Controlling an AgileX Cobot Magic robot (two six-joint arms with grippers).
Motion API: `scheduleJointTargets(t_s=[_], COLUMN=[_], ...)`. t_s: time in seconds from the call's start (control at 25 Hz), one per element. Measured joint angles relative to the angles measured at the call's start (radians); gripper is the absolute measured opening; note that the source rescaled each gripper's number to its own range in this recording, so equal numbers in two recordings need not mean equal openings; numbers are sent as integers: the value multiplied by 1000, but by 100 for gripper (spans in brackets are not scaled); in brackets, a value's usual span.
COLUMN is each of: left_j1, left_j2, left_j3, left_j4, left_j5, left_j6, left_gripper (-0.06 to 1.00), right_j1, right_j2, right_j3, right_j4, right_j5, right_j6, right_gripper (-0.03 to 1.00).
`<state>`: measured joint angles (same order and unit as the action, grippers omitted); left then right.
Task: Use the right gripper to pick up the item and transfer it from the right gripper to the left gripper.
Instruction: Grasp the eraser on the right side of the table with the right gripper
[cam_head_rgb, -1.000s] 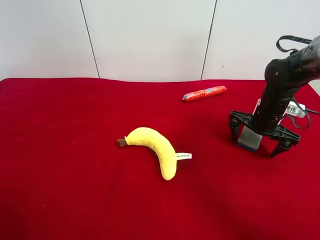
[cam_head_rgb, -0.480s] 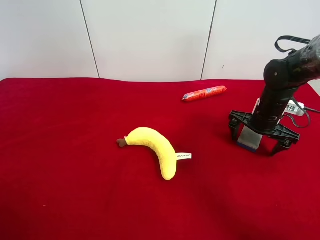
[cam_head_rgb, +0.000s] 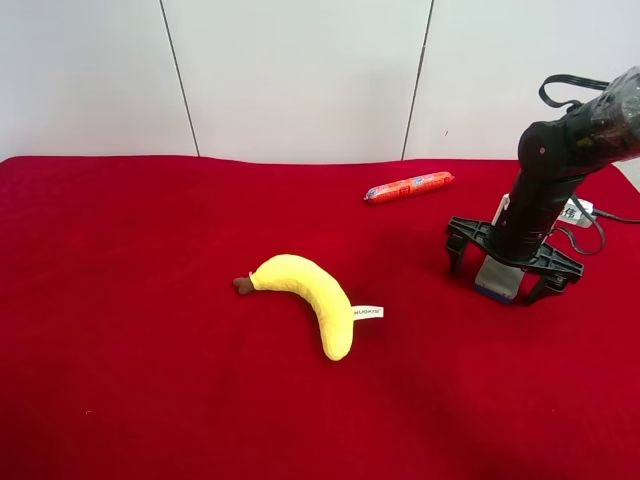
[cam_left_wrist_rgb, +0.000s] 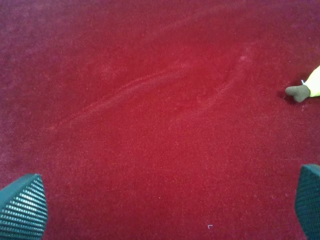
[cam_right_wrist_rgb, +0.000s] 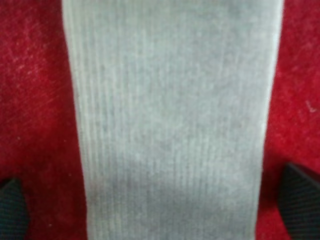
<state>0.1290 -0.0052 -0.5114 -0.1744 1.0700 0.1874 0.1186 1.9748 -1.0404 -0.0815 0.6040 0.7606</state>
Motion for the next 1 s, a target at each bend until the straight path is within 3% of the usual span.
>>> scheduleJointTargets(t_s=[1.0], left_j1=[0], left_j2=[0], left_j3=[0], left_j4=[0], left_j5=[0], left_j6=[0], left_gripper=[100], right_j1=[22], right_j2=[-31], right_j3=[0], right_j4=[39], right_j5=[33], right_j6=[-51], right_gripper=[100])
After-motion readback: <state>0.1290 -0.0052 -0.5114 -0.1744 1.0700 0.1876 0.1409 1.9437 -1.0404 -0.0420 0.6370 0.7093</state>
